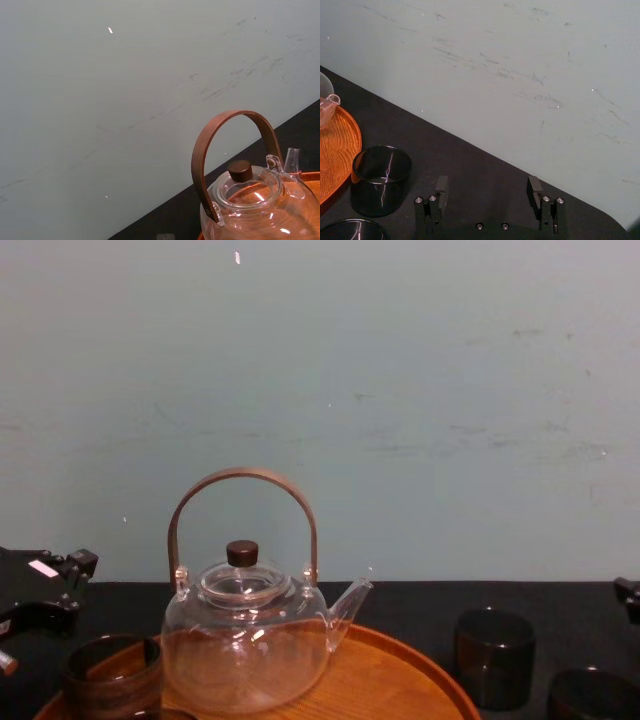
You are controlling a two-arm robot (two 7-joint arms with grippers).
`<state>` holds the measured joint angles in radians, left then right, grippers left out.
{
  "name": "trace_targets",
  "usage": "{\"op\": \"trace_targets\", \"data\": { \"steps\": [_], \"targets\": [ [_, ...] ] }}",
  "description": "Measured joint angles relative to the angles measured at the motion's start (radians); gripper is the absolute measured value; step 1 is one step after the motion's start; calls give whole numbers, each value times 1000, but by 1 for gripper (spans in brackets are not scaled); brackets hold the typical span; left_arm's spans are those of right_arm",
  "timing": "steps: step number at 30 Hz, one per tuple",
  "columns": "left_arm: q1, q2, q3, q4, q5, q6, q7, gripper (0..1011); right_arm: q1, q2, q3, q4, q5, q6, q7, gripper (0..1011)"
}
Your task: Pick up the glass from the table and place it on the tray.
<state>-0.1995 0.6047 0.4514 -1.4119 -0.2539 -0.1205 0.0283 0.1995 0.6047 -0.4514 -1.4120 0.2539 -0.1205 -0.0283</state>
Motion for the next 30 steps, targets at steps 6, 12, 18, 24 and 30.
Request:
{"op": "trace_targets", "data": {
  "steps": [6,12,18,24,30],
  "targets": [
    [0,0,0,0,0,0,0,0,0,0,0,0,0,0,0,1002],
    [0,0,0,0,0,0,0,0,0,0,0,0,0,0,0,1002],
    [0,0,0,0,0,0,0,0,0,0,0,0,0,0,0,1002],
    [0,0,0,0,0,0,0,0,0,0,0,0,0,0,0,1002],
    [0,0,0,0,0,0,0,0,0,0,0,0,0,0,0,1002]
  ]
}}
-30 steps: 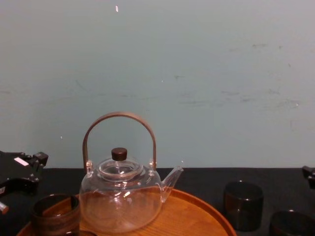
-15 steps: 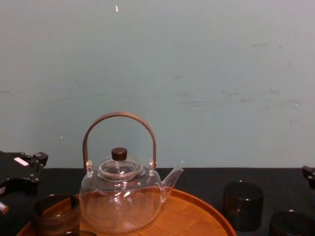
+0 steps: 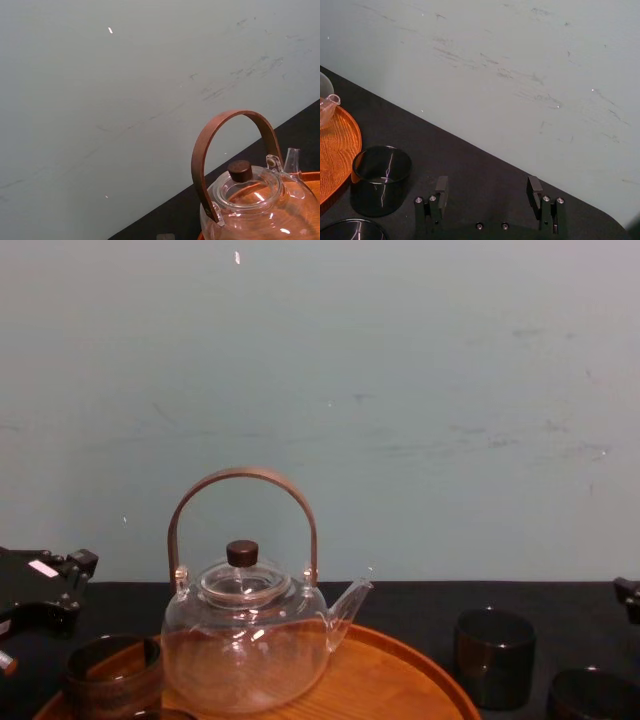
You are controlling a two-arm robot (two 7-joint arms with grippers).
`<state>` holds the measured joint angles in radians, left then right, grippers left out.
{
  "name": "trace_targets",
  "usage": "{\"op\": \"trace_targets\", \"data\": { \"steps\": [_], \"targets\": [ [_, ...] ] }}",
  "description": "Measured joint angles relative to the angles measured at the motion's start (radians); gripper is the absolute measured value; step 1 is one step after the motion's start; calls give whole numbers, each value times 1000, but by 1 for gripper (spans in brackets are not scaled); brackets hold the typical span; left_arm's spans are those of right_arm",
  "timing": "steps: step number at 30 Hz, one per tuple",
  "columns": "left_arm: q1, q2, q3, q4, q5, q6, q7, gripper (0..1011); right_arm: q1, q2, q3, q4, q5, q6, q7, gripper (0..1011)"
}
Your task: Pick up the glass from the table and place it on the tray.
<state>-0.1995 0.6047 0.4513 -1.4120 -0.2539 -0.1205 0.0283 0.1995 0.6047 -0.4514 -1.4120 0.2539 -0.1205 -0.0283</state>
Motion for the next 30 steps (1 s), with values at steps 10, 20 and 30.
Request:
{"op": "trace_targets", "data": {
  "steps": [10,20,30],
  "targets": [
    [0,0,0,0,0,0,0,0,-24,8,21,-16,4,-5,30,1002],
    [0,0,0,0,0,0,0,0,-118,42,51,-126,1,20,45,1002],
    [0,0,0,0,0,0,0,0,-243,59,85,-248,27,32,59,1002]
  ]
}}
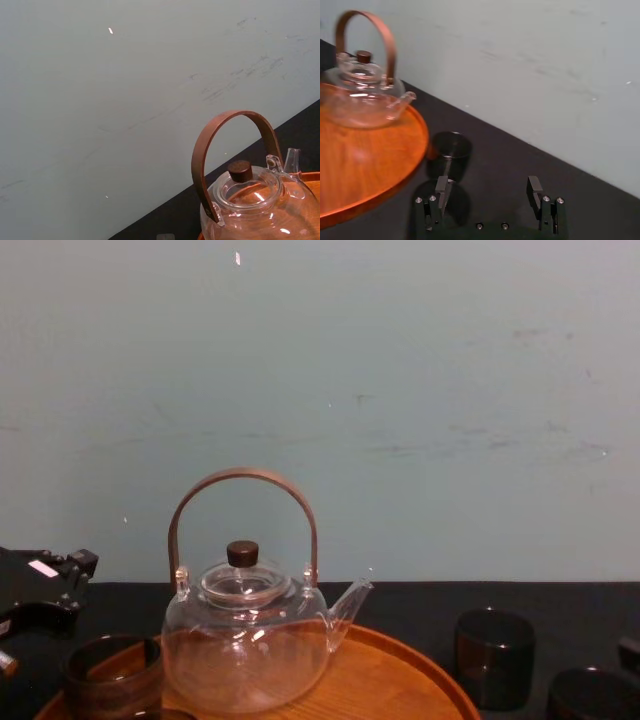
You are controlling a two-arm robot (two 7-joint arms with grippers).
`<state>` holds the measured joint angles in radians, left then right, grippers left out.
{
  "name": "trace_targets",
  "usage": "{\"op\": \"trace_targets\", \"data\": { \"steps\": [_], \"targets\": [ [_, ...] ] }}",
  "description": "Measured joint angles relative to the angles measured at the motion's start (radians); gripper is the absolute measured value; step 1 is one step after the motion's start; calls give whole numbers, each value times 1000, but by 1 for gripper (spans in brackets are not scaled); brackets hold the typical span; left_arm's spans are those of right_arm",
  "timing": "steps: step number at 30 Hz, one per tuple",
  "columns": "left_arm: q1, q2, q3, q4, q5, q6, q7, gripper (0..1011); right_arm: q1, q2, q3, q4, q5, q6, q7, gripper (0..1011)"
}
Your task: Pick up the glass from the table and place it on the tray.
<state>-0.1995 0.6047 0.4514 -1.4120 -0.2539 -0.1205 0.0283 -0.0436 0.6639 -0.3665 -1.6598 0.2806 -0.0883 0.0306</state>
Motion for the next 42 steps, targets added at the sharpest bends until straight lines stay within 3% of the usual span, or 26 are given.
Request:
{"op": "trace_targets", "data": {
  "steps": [8,18,42],
  "targets": [
    [0,0,0,0,0,0,0,0,-63,-3,11,-40,37,-6,52,1002],
    [0,0,0,0,0,0,0,0,-79,-26,30,-15,77,9,106,1002],
    [0,0,0,0,0,0,0,0,-47,-90,42,74,42,52,177,1002]
  ]
}}
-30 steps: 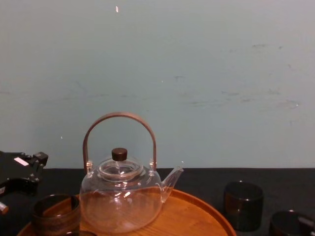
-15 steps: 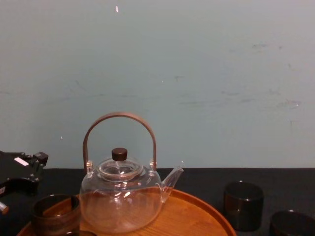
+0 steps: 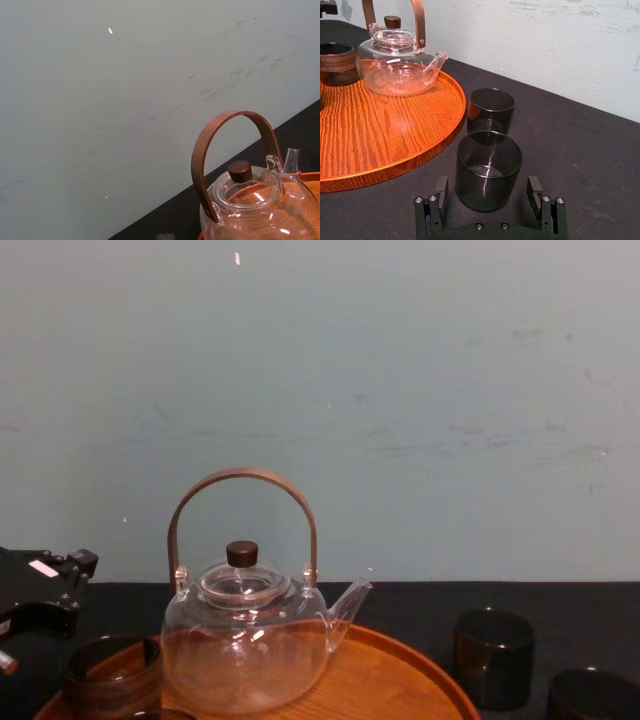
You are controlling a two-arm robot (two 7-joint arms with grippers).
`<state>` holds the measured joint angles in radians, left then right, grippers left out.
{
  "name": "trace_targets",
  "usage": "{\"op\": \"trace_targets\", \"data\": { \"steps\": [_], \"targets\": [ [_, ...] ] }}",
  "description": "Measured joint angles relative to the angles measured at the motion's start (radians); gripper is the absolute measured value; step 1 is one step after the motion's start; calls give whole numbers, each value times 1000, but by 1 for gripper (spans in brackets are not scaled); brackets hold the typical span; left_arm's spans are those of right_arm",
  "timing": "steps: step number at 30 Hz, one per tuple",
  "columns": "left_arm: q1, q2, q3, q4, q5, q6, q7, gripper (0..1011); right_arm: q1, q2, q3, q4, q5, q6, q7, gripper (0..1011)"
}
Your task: Pick up the glass from the table and place it on the tray.
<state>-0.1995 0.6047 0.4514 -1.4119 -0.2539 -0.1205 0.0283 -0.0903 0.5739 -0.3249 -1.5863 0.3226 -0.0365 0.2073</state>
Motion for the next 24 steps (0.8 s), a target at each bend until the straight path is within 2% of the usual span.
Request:
{"op": "trace_targets", "data": {
  "steps": [18,24],
  "targets": [
    [0,0,0,0,0,0,0,0,87,-60,-2,96,-45,2,63,1002],
    [0,0,0,0,0,0,0,0,135,-90,-8,157,-59,-9,101,1002]
  ]
}}
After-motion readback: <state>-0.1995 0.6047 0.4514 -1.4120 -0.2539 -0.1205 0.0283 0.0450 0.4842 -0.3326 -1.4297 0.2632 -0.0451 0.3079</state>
